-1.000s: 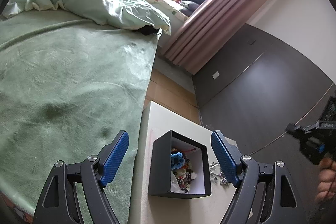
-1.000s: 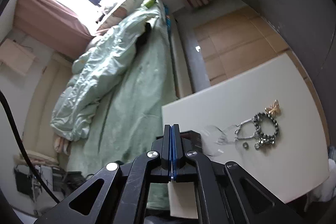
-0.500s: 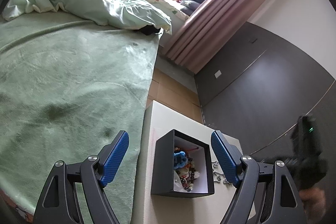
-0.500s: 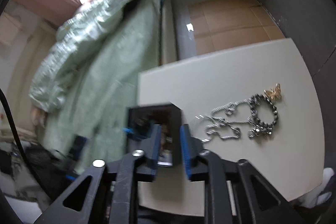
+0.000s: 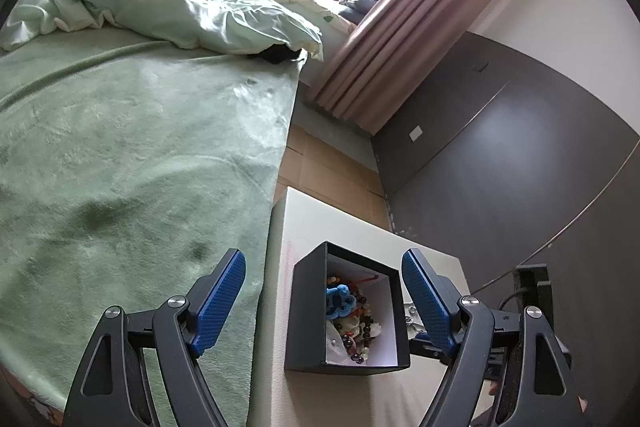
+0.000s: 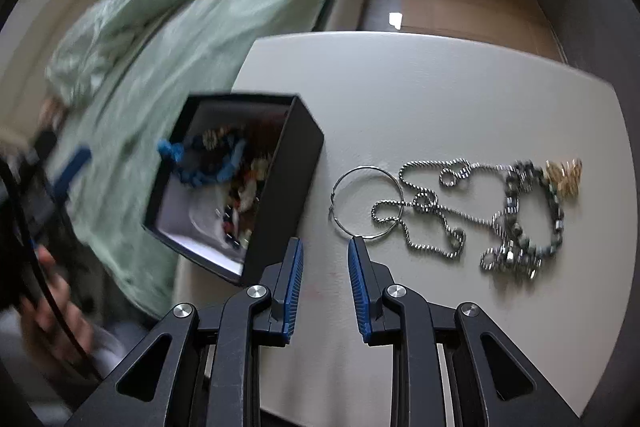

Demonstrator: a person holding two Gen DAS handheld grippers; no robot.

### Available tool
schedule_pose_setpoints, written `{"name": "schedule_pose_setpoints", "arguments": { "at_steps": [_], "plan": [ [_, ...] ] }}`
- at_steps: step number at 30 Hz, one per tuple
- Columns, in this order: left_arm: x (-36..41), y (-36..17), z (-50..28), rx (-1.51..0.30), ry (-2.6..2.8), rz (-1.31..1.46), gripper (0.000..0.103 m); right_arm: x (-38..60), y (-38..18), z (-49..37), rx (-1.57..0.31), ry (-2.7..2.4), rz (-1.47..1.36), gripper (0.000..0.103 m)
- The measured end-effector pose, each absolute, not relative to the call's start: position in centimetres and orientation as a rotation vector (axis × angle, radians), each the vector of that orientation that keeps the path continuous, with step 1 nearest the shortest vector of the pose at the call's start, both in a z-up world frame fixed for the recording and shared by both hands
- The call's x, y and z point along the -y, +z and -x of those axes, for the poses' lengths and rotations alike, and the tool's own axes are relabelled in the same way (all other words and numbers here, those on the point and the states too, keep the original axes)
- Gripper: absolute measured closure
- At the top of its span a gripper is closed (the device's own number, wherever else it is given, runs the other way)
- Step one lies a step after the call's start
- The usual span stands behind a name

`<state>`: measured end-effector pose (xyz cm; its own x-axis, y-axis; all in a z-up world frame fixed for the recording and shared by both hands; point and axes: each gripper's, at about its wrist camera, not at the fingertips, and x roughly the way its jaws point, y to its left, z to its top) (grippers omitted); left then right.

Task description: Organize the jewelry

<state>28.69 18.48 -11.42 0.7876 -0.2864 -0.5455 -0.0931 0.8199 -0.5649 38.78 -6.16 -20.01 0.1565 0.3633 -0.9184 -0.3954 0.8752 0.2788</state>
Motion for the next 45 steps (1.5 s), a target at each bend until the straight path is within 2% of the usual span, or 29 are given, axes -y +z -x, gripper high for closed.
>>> {"name": "schedule_pose_setpoints", "arguments": {
  "at_steps": [9, 17, 23, 24, 26, 35, 45],
  "plan": [
    [-17.8, -11.5, -29.0, -0.677, -0.099, 0.593, 0.022, 3.6, -21.8, -37.6, -1.198, 0.709, 0.427, 0.079],
    [-17.6, -11.7, -29.4, -0.684, -0.086, 0.582, 0.022, 2.8, -22.7, -38.1, -1.129, 0.779, 0.544, 0.079],
    [-17.4, -11.8, -29.7, -0.690, -0.077, 0.575, 0.022, 2.5, -22.8, -39.1, -1.128, 0.838, 0.507, 0.080],
    [-17.3, -11.8, -29.7, -0.691, -0.077, 0.574, 0.022, 2.5, -22.8, -39.0, -1.131, 0.836, 0.514, 0.082],
    [-17.3, -11.8, -29.7, -0.693, -0.077, 0.572, 0.022, 2.6, -22.8, -39.2, -1.149, 0.833, 0.509, 0.099],
    [-17.3, -11.7, -29.3, -0.684, -0.081, 0.567, 0.022, 6.1, -22.3, -38.0, -1.180, 0.837, 0.336, 0.100],
    [-17.7, -11.6, -28.8, -0.674, -0.074, 0.580, 0.022, 10.5, -16.2, -37.6, -1.082, 0.914, -0.134, 0.100]
  ]
}}
